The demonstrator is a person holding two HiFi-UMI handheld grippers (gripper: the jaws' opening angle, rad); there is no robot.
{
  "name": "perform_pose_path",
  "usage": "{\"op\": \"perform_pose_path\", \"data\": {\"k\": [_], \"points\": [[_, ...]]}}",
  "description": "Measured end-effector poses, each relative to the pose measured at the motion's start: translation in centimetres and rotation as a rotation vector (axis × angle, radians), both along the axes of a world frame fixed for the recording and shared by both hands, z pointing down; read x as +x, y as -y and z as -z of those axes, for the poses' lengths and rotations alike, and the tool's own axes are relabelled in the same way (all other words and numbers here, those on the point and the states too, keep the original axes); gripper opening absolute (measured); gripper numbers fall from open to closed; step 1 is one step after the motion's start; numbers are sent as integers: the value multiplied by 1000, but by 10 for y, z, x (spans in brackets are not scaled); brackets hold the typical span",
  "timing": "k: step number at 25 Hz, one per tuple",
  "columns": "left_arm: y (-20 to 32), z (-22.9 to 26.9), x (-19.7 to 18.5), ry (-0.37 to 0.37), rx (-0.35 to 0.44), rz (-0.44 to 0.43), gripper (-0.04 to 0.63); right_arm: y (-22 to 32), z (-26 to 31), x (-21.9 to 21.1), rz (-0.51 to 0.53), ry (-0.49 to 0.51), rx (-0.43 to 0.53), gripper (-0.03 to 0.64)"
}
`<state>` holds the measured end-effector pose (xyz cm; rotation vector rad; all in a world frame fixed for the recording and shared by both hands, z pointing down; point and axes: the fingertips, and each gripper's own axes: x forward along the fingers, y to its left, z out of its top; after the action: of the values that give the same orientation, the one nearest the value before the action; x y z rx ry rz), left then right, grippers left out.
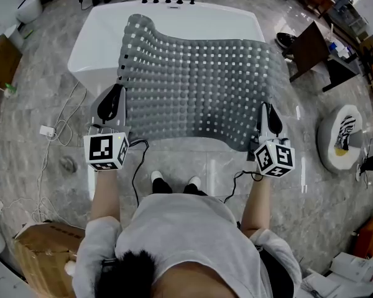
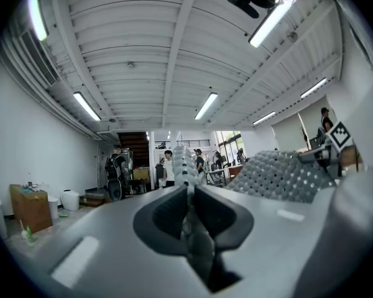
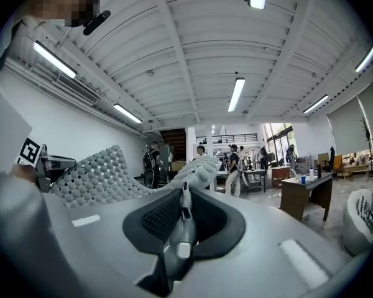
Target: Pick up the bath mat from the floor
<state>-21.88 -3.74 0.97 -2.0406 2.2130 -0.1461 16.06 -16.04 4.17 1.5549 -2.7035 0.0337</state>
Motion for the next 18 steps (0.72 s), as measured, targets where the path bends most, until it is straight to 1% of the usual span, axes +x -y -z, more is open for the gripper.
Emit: {"op": "perform_pose_path", "data": {"k": [10, 12, 13, 15, 18], "points": [[-1, 3, -8, 8, 2, 20, 33, 3, 5, -9, 17, 5, 13, 52], [-3, 7, -12, 11, 21, 30, 25, 3, 5, -11, 16, 9, 12, 52], [-5, 13, -13, 12, 43, 39, -3, 3, 6, -11, 16, 12, 12, 52], [-6, 28, -19, 8, 82, 56, -3, 5, 8, -9, 17, 20, 13, 52], [-2, 39, -28, 0, 99, 69, -3, 7, 5, -13, 23, 3, 3, 50]]}}
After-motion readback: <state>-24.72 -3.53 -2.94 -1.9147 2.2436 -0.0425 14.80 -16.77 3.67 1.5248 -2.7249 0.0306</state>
